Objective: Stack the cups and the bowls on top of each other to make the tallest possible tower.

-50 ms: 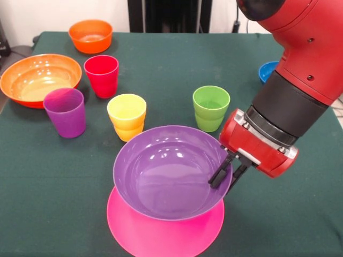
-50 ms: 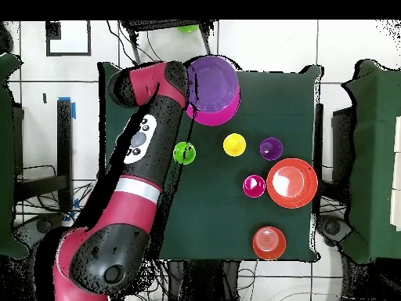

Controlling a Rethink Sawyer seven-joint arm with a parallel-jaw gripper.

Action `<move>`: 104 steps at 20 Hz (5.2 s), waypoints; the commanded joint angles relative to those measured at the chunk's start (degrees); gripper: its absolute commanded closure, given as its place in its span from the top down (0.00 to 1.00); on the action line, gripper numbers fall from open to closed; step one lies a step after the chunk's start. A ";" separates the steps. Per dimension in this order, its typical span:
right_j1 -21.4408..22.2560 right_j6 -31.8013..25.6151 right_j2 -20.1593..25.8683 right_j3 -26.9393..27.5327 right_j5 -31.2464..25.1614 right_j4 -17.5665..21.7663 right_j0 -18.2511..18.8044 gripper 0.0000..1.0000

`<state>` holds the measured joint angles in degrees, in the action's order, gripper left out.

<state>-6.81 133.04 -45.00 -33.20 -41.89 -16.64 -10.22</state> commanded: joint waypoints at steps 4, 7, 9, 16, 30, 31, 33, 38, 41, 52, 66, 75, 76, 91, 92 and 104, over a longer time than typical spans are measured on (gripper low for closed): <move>-1.22 14.99 4.71 -5.83 1.26 -1.69 -0.19 0.00; -1.73 15.41 4.44 -5.33 1.29 -2.03 -0.24 0.00; -2.00 15.64 4.12 -5.13 1.37 -2.20 -0.40 0.00; -2.25 13.56 3.74 -4.60 1.02 -1.91 -0.47 1.00; 0.11 10.68 5.19 -6.13 -0.15 -2.00 -0.32 1.00; 0.45 10.37 5.49 -6.43 0.06 -2.00 -0.32 1.00; 1.55 9.49 6.28 -7.28 0.37 -2.01 -0.37 1.00; 3.20 7.88 7.59 -8.27 0.41 -2.18 -0.23 1.00; 4.18 6.94 8.57 -9.28 0.56 -2.21 -0.32 1.00; 7.28 5.20 11.47 -12.68 1.91 -1.76 -0.40 1.00; 12.28 4.09 15.78 -19.28 3.18 -1.79 -0.82 1.00; 12.98 6.61 16.43 -20.31 3.90 -1.80 -1.77 1.00; 12.92 6.98 16.35 -20.28 3.95 -1.84 -1.93 1.00; 13.10 8.21 15.46 -20.60 3.50 -2.01 -2.83 1.00; 13.22 8.04 15.52 -20.63 3.52 -2.03 -2.72 1.00; 20.06 4.84 17.57 -28.50 1.82 -1.81 -3.19 1.00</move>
<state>8.60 133.05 -36.20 -52.48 -40.91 -18.13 -12.43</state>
